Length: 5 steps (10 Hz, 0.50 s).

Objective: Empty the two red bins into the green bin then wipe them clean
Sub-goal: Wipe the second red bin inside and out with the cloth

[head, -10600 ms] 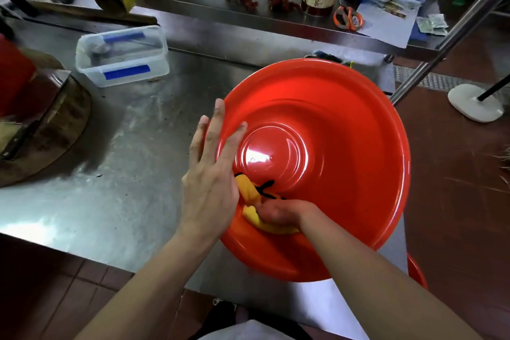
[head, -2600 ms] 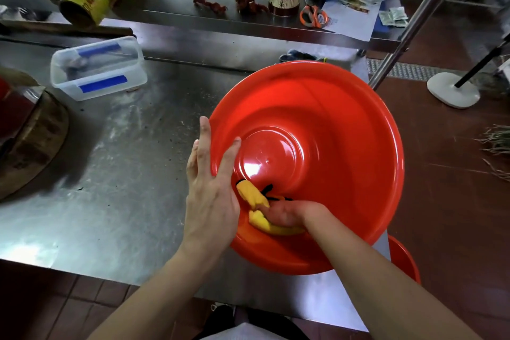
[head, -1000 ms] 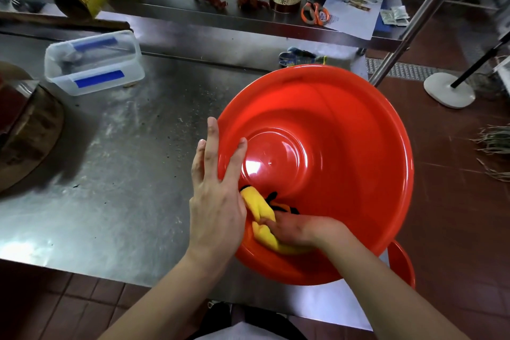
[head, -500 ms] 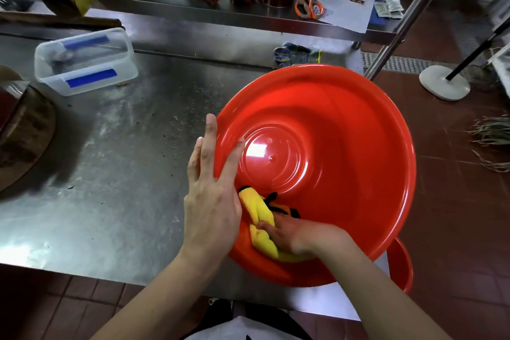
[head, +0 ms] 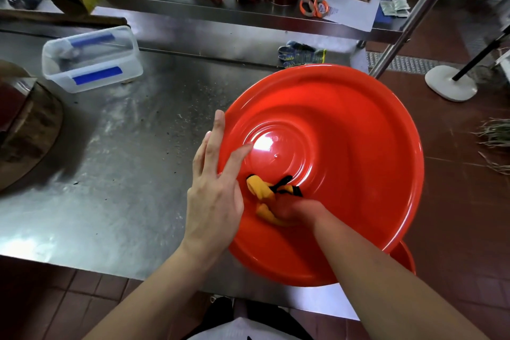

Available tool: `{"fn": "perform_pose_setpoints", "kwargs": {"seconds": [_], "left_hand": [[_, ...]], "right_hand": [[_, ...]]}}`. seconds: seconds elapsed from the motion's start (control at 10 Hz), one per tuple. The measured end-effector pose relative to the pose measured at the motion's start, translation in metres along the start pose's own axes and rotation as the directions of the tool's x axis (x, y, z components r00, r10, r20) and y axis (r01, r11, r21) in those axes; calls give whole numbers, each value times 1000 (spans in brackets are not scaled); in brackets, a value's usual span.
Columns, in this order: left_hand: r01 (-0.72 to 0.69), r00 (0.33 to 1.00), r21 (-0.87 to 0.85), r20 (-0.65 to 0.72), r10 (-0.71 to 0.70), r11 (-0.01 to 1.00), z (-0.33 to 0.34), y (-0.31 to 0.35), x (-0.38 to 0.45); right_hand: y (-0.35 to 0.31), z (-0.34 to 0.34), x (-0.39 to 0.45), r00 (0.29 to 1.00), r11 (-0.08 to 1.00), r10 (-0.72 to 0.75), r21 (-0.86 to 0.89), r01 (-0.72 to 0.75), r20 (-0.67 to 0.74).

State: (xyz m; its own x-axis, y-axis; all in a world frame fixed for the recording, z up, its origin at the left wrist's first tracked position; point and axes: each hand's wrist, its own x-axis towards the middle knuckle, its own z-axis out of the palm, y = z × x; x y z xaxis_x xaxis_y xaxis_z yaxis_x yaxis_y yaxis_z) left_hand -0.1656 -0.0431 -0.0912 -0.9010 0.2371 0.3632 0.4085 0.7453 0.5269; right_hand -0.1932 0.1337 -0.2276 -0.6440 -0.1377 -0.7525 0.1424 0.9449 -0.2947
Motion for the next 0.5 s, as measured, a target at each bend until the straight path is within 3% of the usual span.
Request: {"fn": "perform_pose_setpoints", "kwargs": {"seconds": [0.1, 0.2, 0.3, 0.4, 0.5], "left_hand": [[-12, 1000, 4, 26, 12, 1000, -2, 1, 2], [-42, 998, 1, 45, 42, 999, -5, 5, 6], [-145, 986, 29, 83, 142, 989, -7, 3, 14], [-176, 979, 57, 109, 169, 983, -14, 3, 26], [-203, 969, 71, 156, 190, 977, -24, -7, 43]], "right_hand": [[14, 12, 14, 991, 984, -40, 168, 61, -126], [12, 14, 17, 994, 970, 0, 240, 26, -105], [-3, 2, 5, 996, 965, 59, 258, -40, -66], [-4, 2, 5, 987, 961, -11, 271, 55, -160], [2, -1, 1, 985, 972, -106, 194, 131, -135]]}}
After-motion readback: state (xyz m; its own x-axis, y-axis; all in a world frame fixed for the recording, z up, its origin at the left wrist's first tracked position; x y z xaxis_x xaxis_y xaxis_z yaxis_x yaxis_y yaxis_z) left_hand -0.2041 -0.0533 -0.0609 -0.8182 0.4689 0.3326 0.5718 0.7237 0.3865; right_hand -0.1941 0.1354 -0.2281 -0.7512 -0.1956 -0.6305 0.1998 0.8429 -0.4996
